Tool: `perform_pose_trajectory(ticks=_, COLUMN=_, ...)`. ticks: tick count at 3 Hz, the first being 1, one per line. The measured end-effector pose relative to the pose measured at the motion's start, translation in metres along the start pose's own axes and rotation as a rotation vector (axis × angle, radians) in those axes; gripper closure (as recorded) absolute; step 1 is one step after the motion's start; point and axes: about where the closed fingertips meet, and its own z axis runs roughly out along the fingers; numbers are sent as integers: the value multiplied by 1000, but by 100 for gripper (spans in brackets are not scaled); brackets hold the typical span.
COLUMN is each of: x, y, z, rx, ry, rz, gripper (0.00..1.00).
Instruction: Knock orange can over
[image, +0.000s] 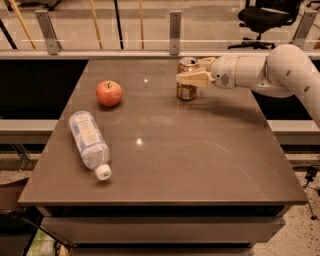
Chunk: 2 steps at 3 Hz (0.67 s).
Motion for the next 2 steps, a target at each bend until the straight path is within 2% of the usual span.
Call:
perform_pose_trajectory(ticks=1, x=0, y=1, z=3, rx=-5, ry=0, rz=0, gripper=87)
perform_pose_trajectory(ticks=2, x=0, y=3, z=5, rx=-9, ry=-1, rz=0, gripper=100)
